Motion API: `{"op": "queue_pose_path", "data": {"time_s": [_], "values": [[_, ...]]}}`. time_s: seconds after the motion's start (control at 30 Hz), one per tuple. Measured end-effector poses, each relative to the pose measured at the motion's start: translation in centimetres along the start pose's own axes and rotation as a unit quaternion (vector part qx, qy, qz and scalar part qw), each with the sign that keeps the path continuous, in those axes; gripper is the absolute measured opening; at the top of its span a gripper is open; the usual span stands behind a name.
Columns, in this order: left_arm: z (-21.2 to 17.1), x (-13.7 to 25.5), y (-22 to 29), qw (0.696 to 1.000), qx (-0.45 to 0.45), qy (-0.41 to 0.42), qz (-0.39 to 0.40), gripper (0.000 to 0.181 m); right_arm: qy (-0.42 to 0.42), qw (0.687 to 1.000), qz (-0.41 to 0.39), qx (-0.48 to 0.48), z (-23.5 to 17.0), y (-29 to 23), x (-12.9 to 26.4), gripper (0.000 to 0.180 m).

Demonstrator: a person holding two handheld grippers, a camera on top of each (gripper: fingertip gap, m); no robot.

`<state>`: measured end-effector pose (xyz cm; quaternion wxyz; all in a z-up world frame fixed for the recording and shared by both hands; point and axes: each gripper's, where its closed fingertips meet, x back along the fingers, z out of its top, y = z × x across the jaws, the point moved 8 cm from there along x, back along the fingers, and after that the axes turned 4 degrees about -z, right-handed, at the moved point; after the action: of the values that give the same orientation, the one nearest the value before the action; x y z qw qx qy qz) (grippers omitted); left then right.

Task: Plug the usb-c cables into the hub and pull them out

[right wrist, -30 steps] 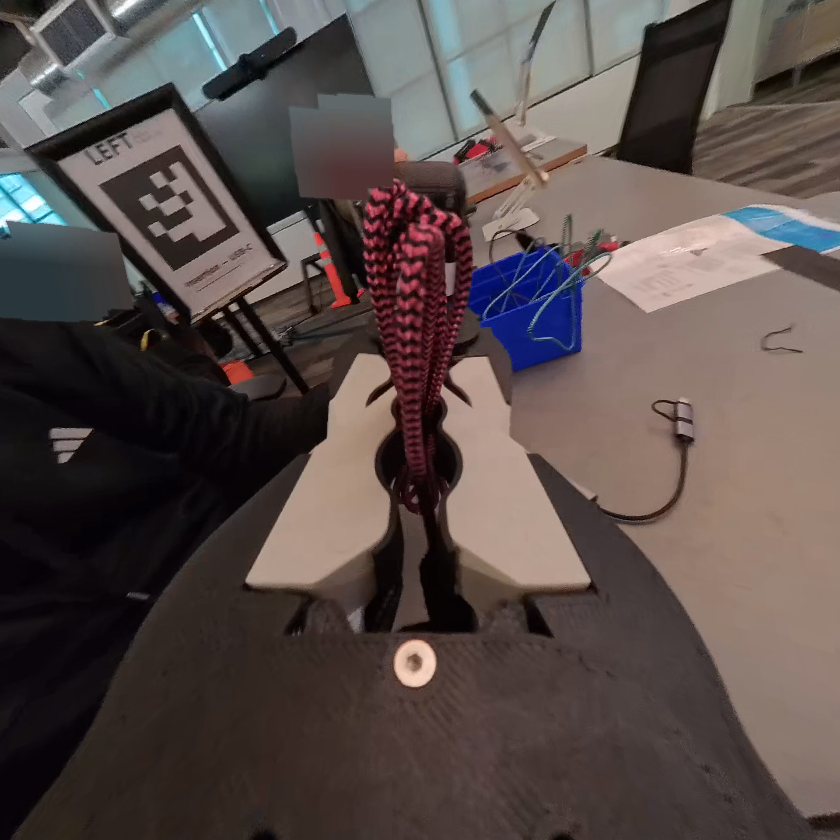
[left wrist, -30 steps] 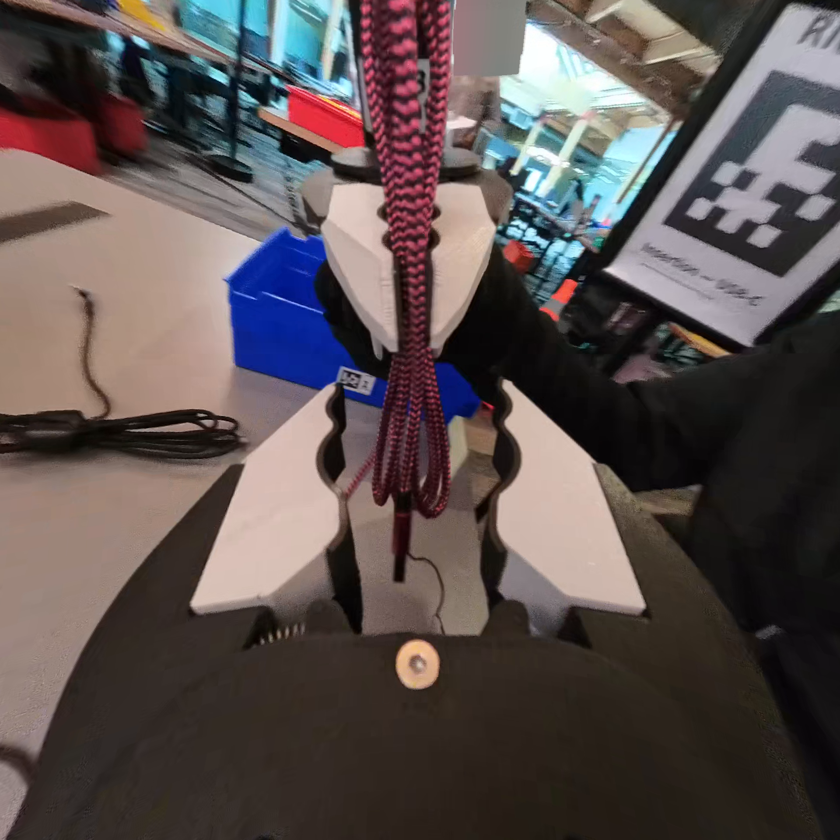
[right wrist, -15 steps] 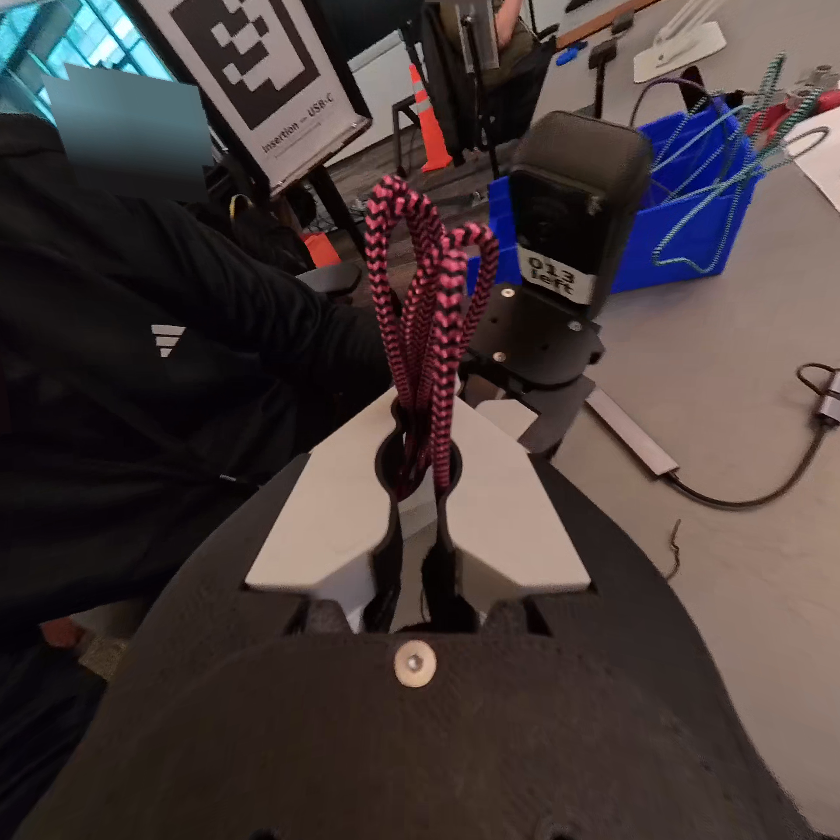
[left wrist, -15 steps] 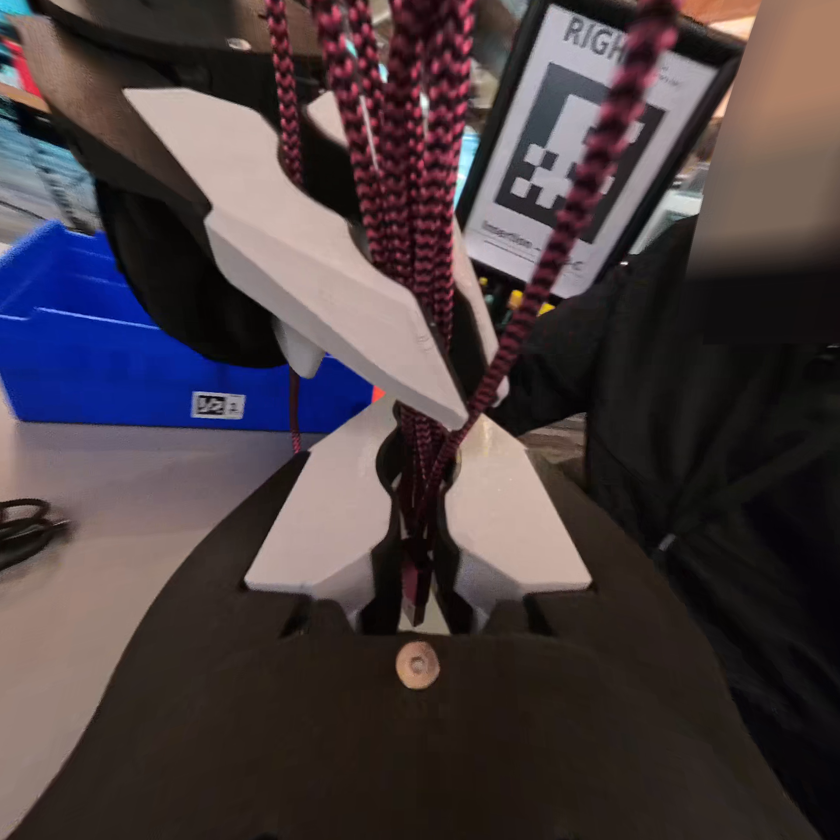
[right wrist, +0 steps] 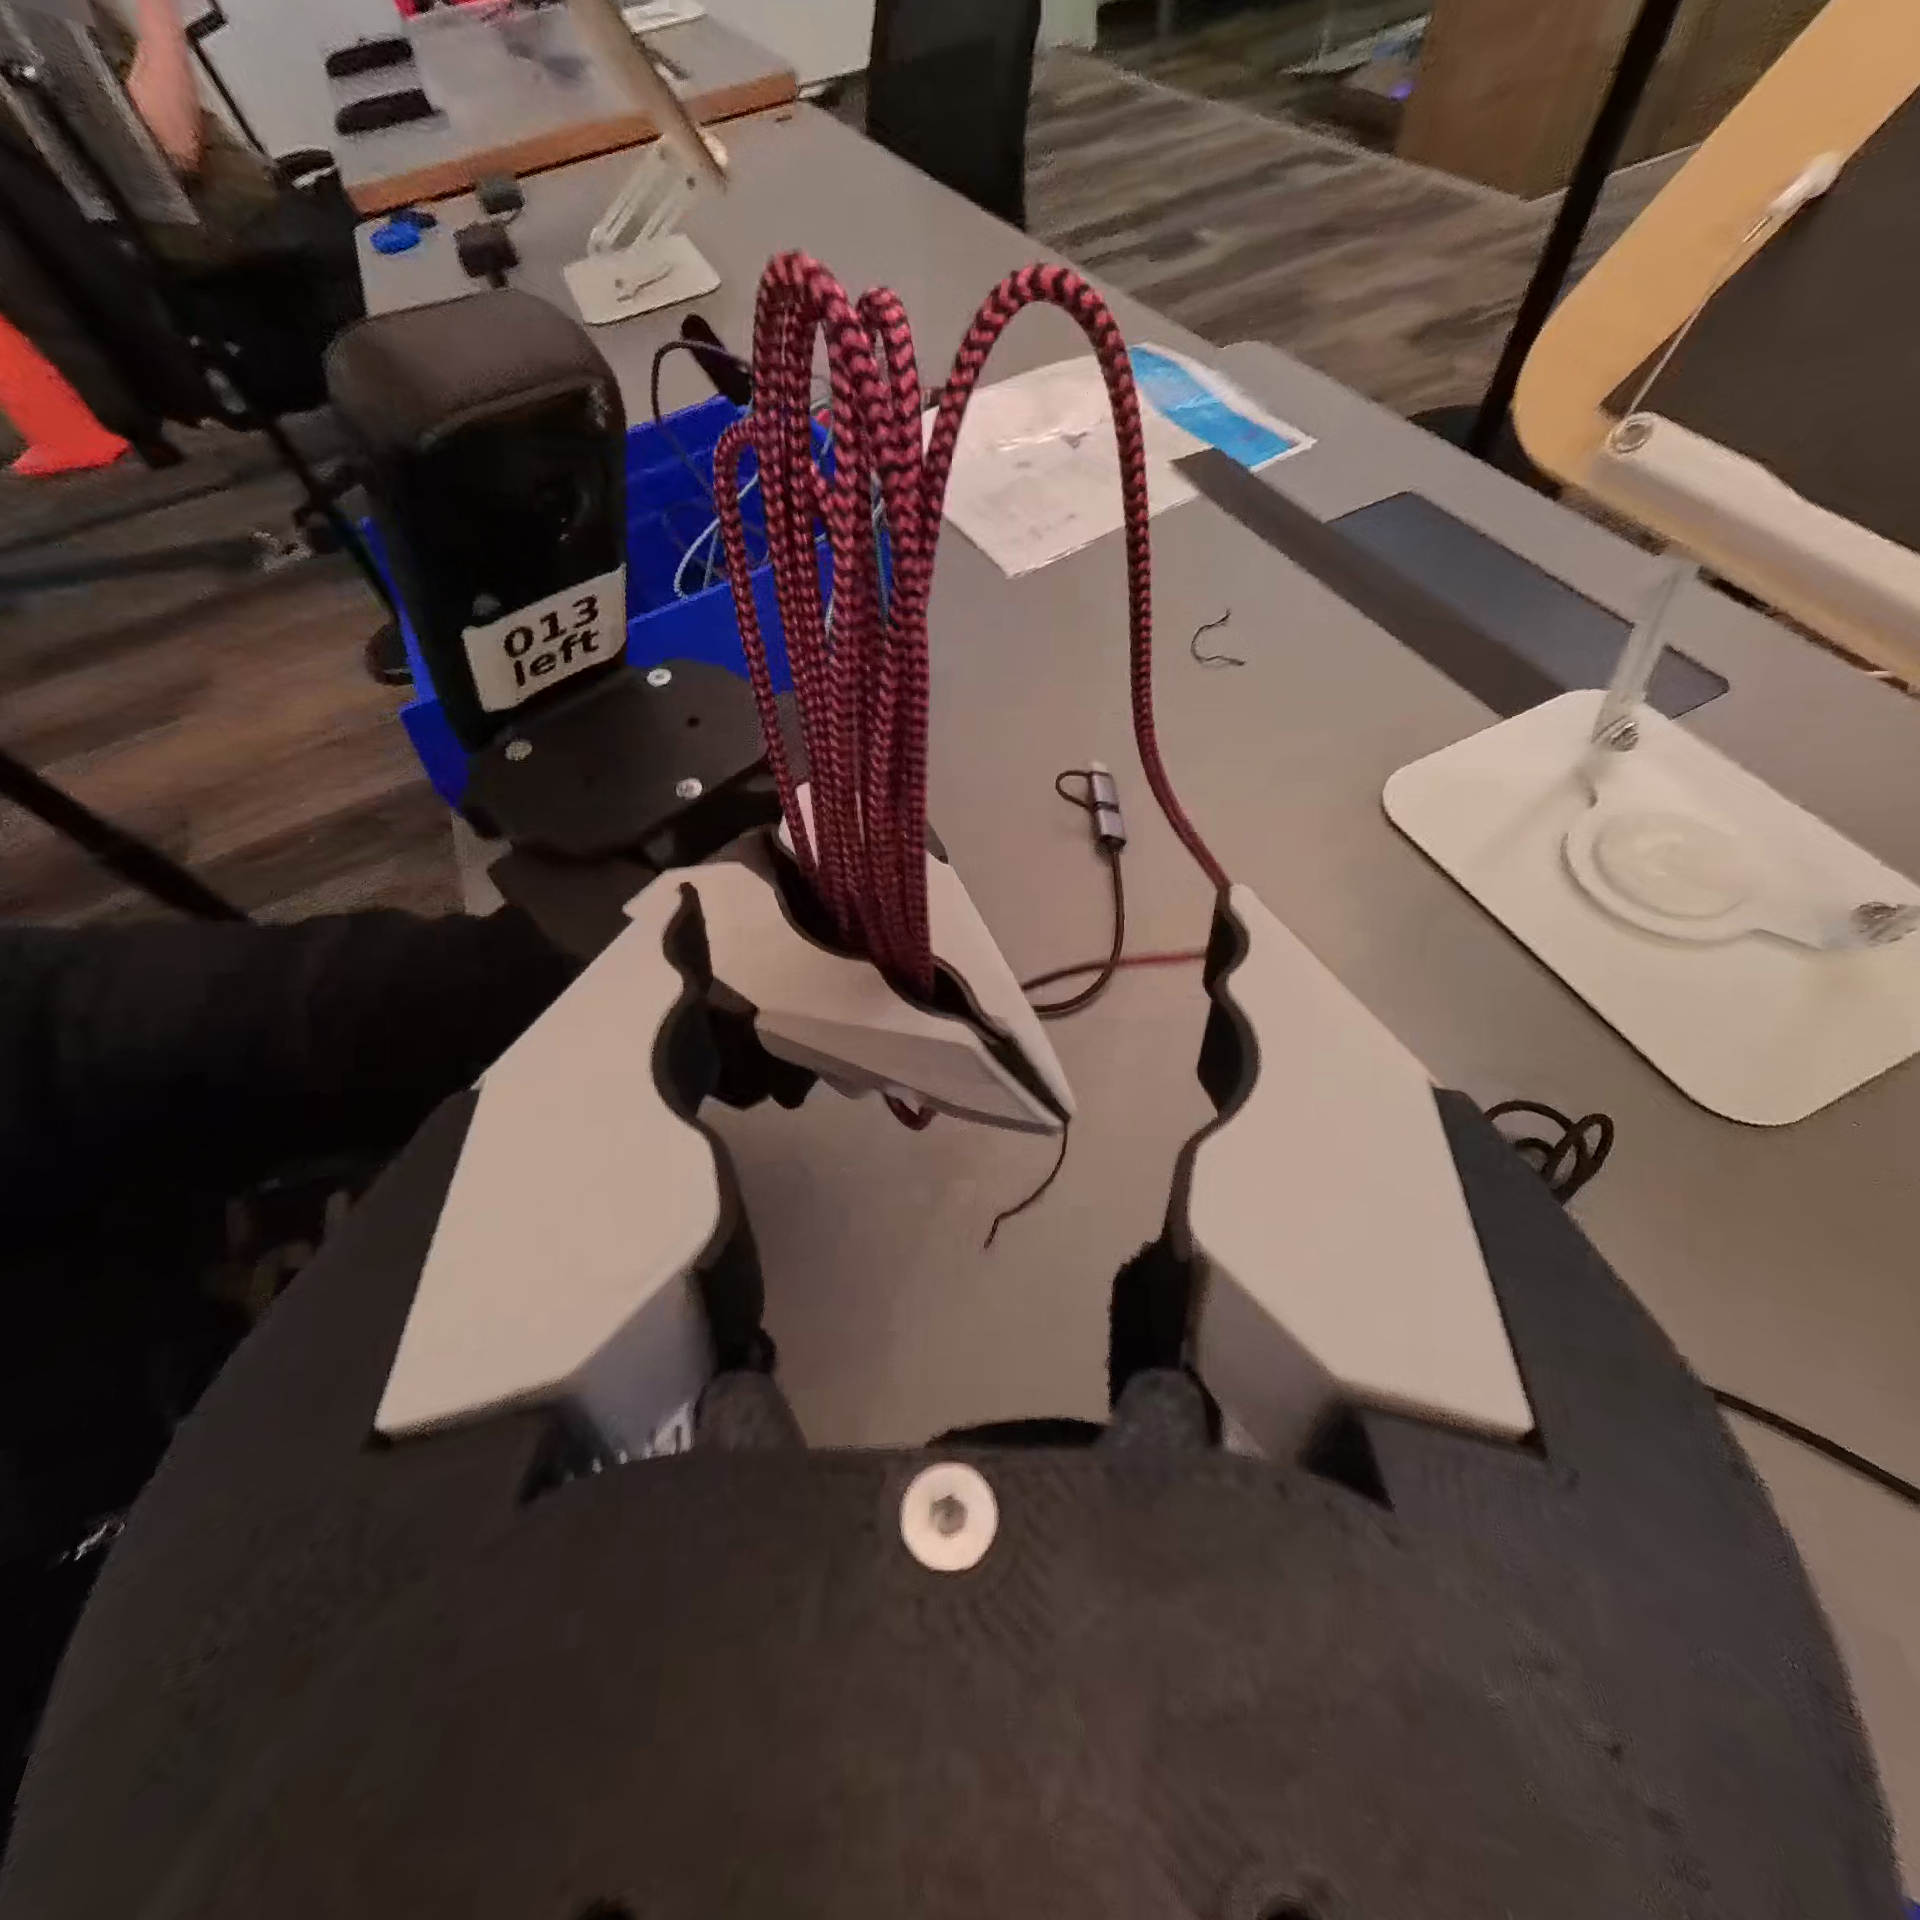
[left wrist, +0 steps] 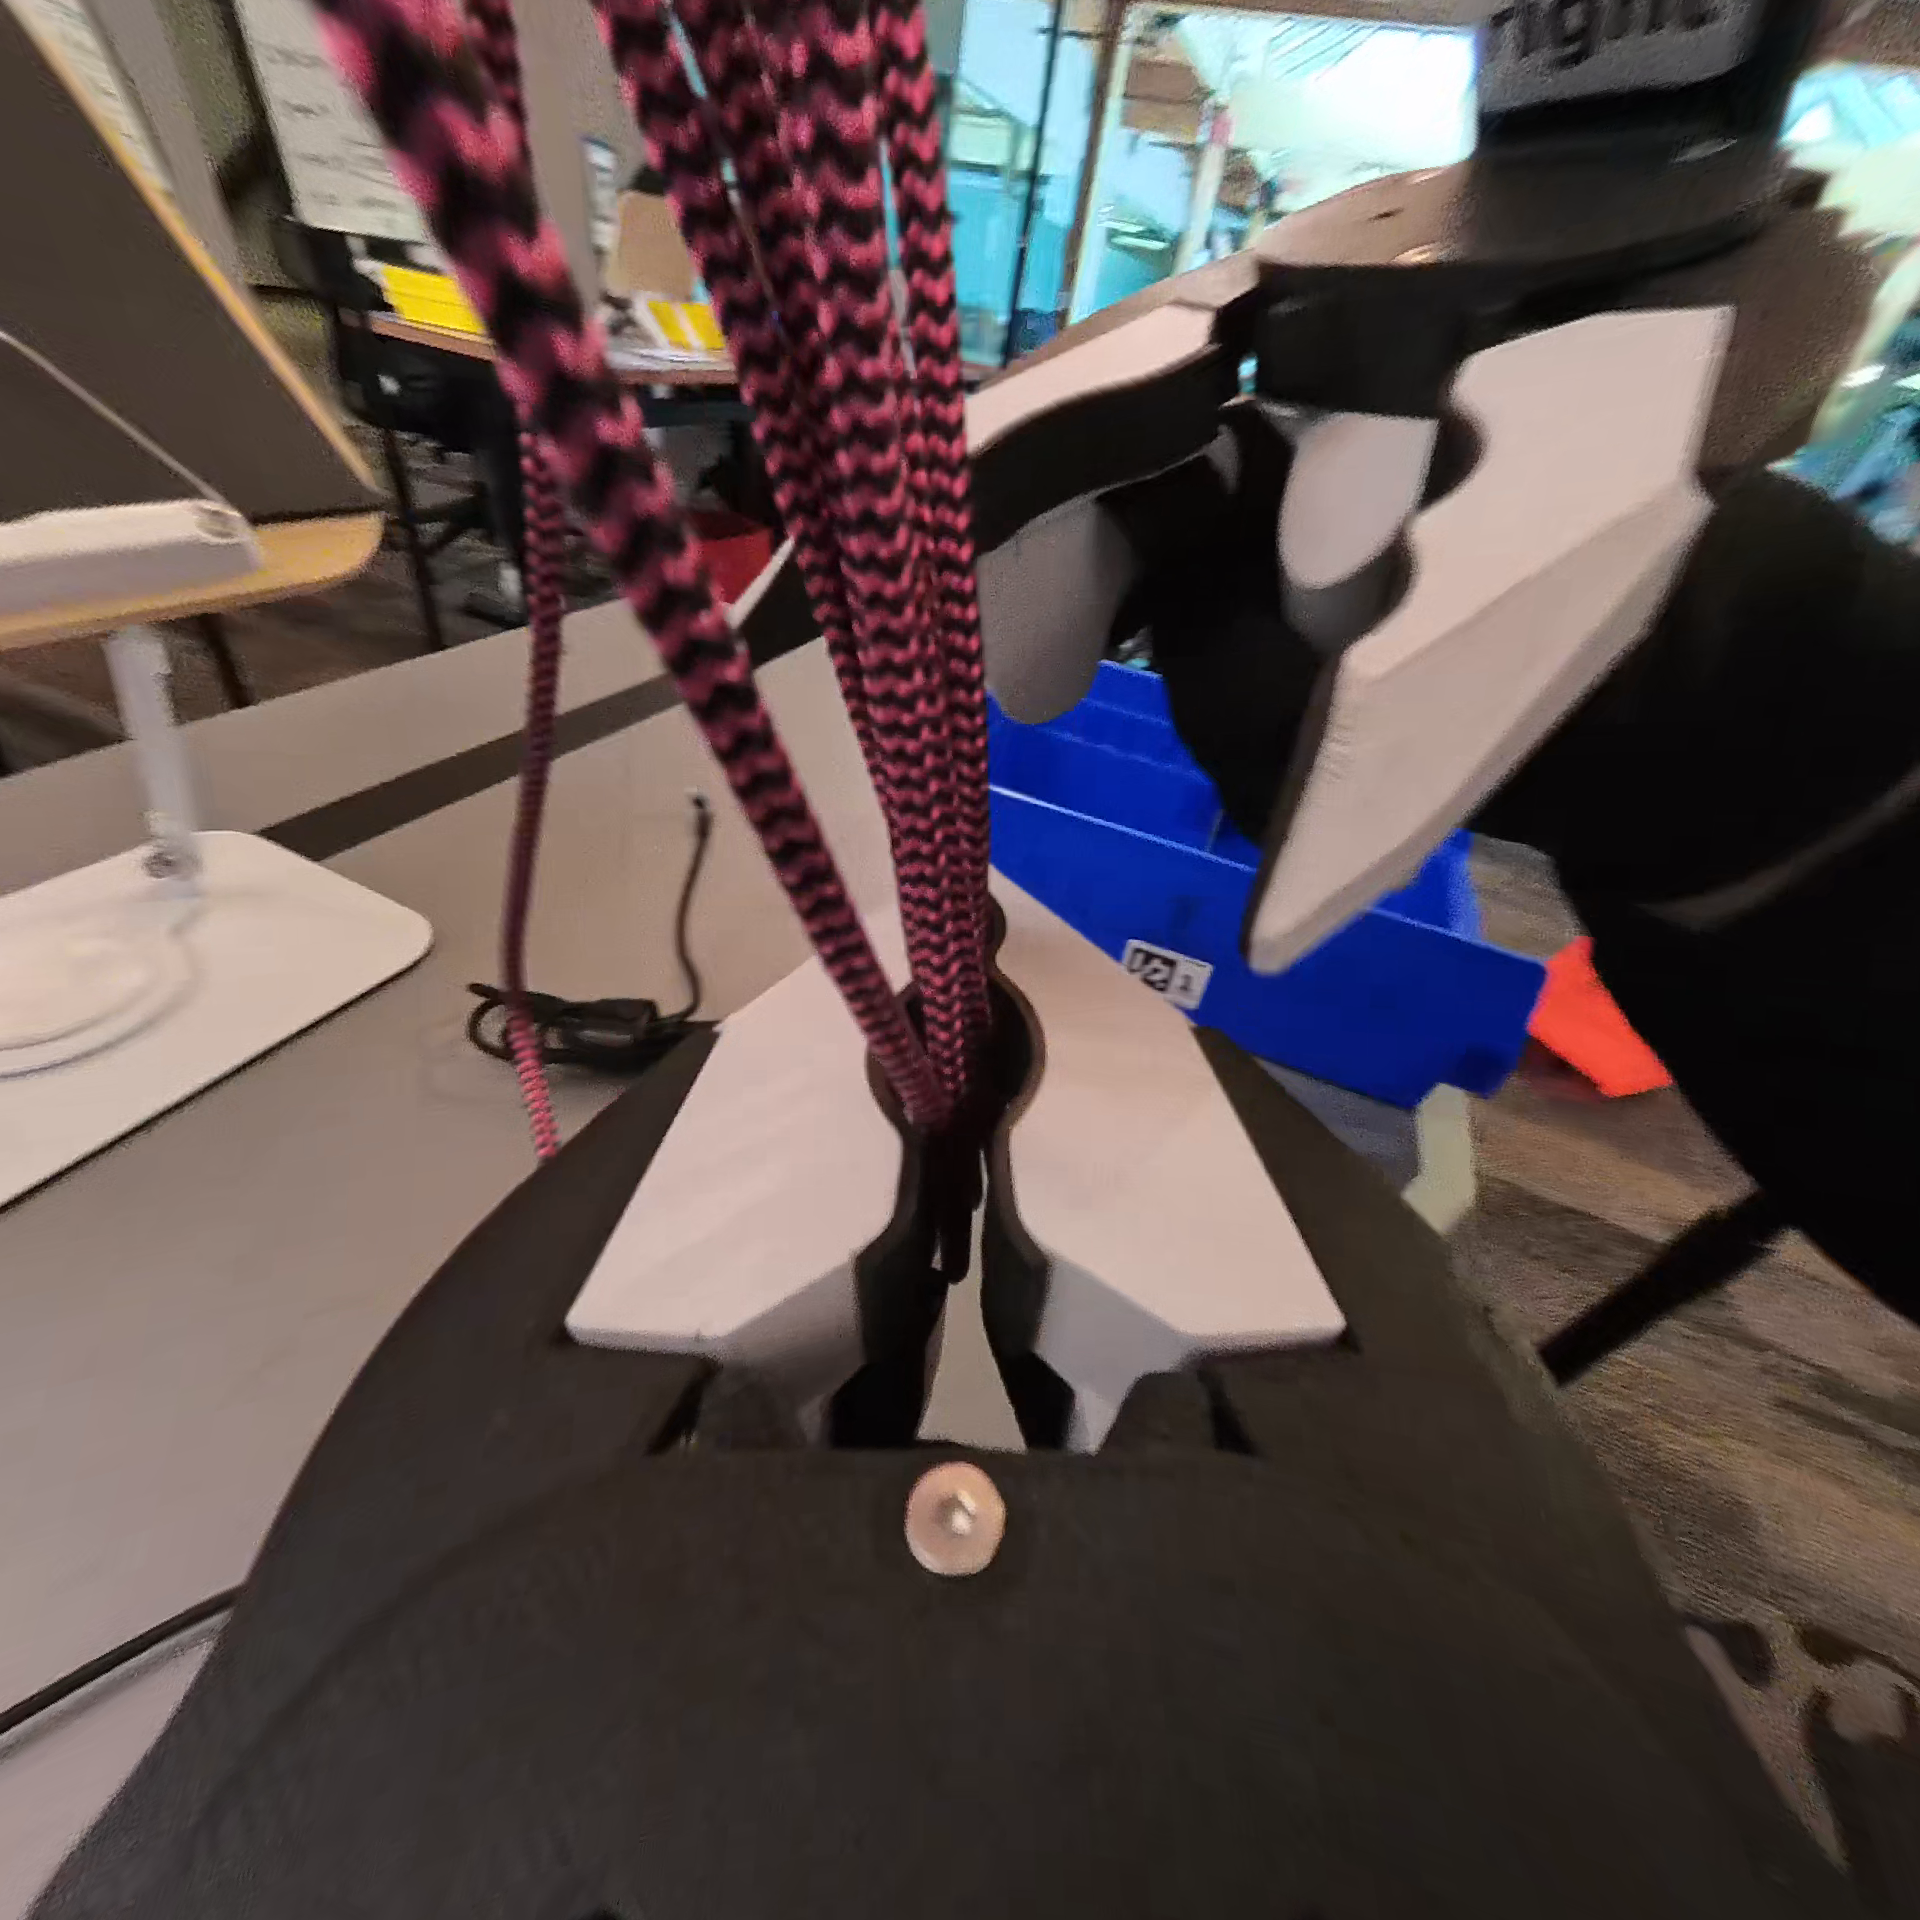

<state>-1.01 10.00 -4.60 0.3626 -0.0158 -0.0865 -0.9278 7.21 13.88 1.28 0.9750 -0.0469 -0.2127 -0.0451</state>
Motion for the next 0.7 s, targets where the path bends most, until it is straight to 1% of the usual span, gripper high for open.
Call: {"op": "queue_pose_path", "data": {"time_s": [0.03, 0.1, 0.17, 0.2, 0.23, 0.33, 0.4, 0.5, 0.67, 0.7], "values": [[0.0, -0.1, 0.1, 1.000, -0.009, -0.006, 0.016, 0.000, 0.001, 1.000, -0.012, 0.003, 0.0, -0.3, -0.1, 0.098], [-0.2, -0.6, 0.5, 0.999, -0.029, -0.020, 0.023, 0.000, 0.005, 0.999, -0.038, 0.026, 0.0, -0.7, -0.8, 0.108], [-0.3, -0.9, 0.9, 0.998, -0.047, -0.033, 0.033, 0.000, 0.009, 0.999, -0.034, 0.025, 0.0, -0.9, -1.5, 0.127], [-0.4, -1.0, 1.1, 0.997, -0.056, -0.038, 0.037, 0.000, 0.012, 0.999, -0.029, 0.021, 0.0, -1.0, -1.7, 0.131], [-0.3, -0.9, 1.1, 0.996, -0.066, -0.039, 0.055, 0.000, 0.009, 0.999, -0.024, 0.023, 0.0, -1.0, -1.9, 0.126], [-0.1, -0.9, 1.3, 0.991, -0.091, -0.049, 0.090, 0.000, 0.007, 1.000, -0.012, 0.022, -0.1, -1.1, -2.1, 0.101], [-0.1, -1.1, 1.5, 0.987, -0.106, -0.058, 0.110, 0.000, 0.011, 1.000, -0.002, 0.025, -0.1, -1.4, -2.1, 0.071], [-0.1, -1.4, 1.2, 0.982, -0.105, -0.063, 0.145, 0.000, 0.014, 1.000, 0.006, 0.027, -0.2, -1.9, -2.1, 0.043], [-0.2, -1.5, 1.1, 0.978, -0.105, -0.060, 0.169, 0.000, 0.024, 0.999, -0.017, 0.042, -0.3, -1.8, -2.1, 0.019], [-0.2, -1.5, 1.0, 0.977, -0.105, -0.061, 0.175, 0.000, 0.026, 0.998, -0.019, 0.046, -0.3, -1.8, -2.0, 0.017]]}}
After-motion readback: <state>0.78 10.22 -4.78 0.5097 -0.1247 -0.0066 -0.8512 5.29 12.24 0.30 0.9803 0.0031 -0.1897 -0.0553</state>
